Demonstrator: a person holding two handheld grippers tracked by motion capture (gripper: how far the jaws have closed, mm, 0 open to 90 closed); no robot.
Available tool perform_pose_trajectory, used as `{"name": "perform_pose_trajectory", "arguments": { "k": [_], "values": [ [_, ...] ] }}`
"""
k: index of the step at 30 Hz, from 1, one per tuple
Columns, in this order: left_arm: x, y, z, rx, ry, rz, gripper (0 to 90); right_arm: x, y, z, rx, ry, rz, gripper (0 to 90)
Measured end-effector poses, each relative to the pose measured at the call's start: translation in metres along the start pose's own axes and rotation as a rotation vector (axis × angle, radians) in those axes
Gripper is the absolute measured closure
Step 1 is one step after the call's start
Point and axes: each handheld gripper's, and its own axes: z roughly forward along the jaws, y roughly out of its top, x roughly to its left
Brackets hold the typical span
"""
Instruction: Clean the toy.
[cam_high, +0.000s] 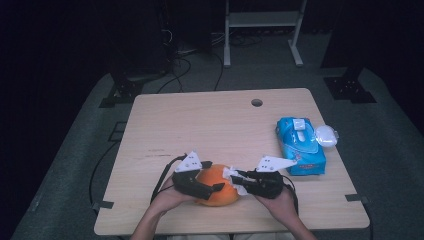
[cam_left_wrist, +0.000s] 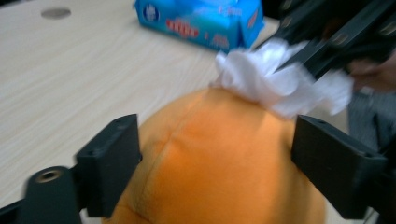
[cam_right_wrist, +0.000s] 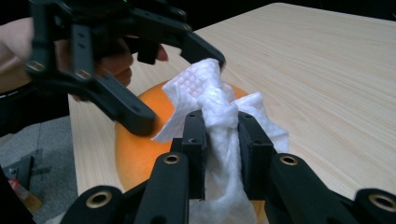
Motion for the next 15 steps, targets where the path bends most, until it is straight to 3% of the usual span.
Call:
{"name": "perform_pose_trajectory", "arguments": {
  "k": [3, 6, 8, 10, 13, 15],
  "values": [
    [0.008, -0.005, -0.004, 0.002, 0.000, -0.051, 23.7, -0.011, -0.009, 0.000, 0.021, -0.025, 0.044, 74.6],
    [0.010, -0.006, -0.006, 0.009, 0.003, -0.063, 24.3, -0.018, -0.015, -0.001, 0.033, -0.052, 0.083, 74.7],
    [0.010, -0.006, -0.005, 0.007, 0.008, -0.067, 24.5, -0.013, -0.011, -0.002, 0.019, -0.051, 0.060, 74.6],
    [0.011, -0.008, -0.005, 0.005, 0.007, -0.073, 24.9, -0.004, -0.005, -0.003, -0.013, 0.005, 0.043, 74.6],
    [0.014, -0.009, -0.007, 0.003, 0.005, -0.083, 26.7, 0.006, -0.003, 0.002, 0.006, 0.014, -0.005, 74.4],
    [0.016, -0.011, -0.009, 0.000, 0.008, -0.090, 27.9, 0.000, -0.009, 0.004, 0.003, 0.022, 0.033, 74.5]
  ]
}}
